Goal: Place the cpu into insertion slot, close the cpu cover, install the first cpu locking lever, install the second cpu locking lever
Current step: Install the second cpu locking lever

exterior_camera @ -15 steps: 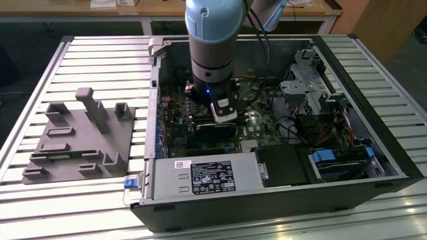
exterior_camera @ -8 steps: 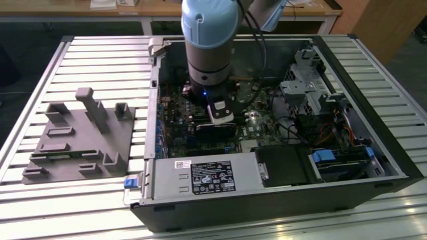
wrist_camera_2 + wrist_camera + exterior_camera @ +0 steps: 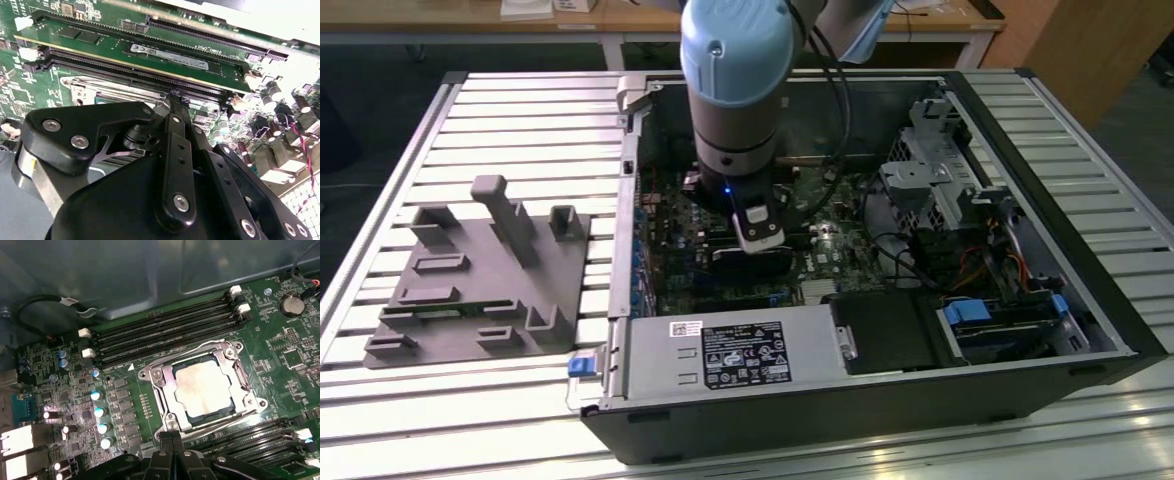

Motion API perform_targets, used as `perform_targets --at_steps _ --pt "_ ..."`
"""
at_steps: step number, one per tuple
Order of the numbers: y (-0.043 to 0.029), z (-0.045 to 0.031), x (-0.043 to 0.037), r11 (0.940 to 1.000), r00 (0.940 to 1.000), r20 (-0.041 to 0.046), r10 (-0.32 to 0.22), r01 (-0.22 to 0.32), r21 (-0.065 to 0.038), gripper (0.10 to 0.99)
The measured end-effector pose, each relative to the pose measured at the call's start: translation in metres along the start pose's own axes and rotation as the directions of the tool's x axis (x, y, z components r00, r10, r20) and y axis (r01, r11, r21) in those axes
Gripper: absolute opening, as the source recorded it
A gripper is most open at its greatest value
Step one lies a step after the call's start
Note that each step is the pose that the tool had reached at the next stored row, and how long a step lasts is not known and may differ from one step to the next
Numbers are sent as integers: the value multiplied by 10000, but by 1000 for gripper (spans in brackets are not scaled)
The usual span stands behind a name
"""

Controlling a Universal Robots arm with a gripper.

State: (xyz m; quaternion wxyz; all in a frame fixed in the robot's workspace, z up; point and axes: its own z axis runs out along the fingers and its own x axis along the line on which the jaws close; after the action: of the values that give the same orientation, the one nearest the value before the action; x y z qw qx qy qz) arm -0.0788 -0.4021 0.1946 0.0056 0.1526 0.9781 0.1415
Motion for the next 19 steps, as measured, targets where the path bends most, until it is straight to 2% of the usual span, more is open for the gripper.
perform_targets --at_steps 4,7,13,19 --pt "-5 19 -1 9999 10000 -50 9 -9 -163 106" --pt "-10 38 -1 9997 10000 -69 10 -12 -229 106" --pt "-12 42 0 9997 10000 -73 10 -12 -235 106" --pt "7 -20 2 9998 10000 -53 8 -9 -177 106"
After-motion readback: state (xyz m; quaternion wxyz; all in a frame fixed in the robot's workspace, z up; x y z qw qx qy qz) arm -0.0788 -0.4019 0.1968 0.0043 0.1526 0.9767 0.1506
